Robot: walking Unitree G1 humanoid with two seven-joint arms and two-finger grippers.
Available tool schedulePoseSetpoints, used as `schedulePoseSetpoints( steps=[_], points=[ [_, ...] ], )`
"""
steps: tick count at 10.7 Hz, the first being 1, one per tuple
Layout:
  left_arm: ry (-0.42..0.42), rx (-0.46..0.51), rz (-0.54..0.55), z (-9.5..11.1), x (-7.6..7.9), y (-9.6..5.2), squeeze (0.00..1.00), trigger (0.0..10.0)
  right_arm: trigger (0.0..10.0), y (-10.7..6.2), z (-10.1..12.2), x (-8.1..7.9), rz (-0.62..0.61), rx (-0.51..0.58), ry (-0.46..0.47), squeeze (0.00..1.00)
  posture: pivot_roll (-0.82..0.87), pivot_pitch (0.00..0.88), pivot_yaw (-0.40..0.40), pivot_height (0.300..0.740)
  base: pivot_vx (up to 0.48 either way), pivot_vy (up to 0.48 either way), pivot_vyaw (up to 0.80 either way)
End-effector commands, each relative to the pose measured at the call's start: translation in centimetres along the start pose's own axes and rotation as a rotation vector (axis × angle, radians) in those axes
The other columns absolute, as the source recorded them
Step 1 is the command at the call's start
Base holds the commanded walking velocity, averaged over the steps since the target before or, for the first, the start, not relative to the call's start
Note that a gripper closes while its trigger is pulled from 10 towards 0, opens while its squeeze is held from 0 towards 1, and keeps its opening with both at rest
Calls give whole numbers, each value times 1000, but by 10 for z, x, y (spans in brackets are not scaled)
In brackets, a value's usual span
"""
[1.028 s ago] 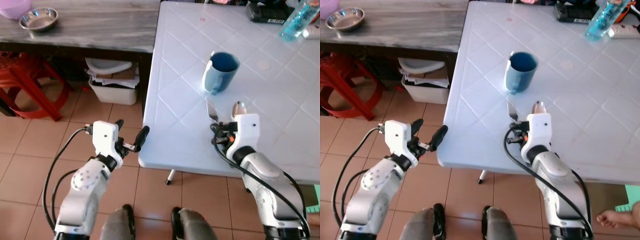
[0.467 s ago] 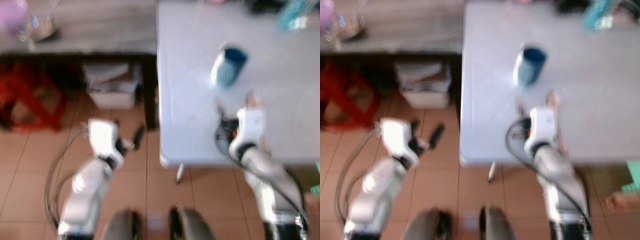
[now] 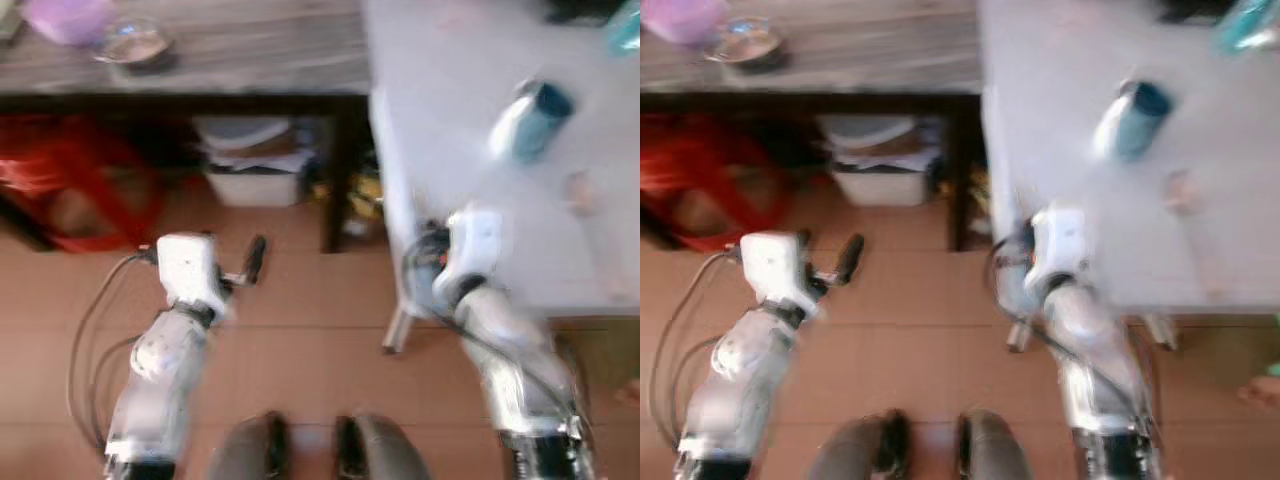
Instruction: Setting the table
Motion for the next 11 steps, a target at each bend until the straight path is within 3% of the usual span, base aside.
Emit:
schedulePoseSetpoints(
  steps=[1,5,11],
  points=[
    [31,6,21,2,-6,-1,0,10000,10000,-3,-20,-3,2,-64,27,0,-63,198,11,740,0,424,0],
    [27,37,28,8,-6,4,0,10000,10000,5,7,5,-44,68,-11,0,-69,203,21,740,256,354,0],
    [34,68,10,16,1,11,0,10000,10000,8,17,6,-51,120,-38,0,-75,203,25,740,480,0,0]
  ],
)
Point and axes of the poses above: a point about 5 cm out from each wrist's last joint towards the gripper, its own y axis pointing out of the wrist towards the gripper, its own z axis along the axis of the wrist's last joint, x = y × z, the point moved 5 cm from there along y, pointing out of the wrist towards the gripper, and after that the axes turned 7 degrees about -y, right-handed, at the moved point
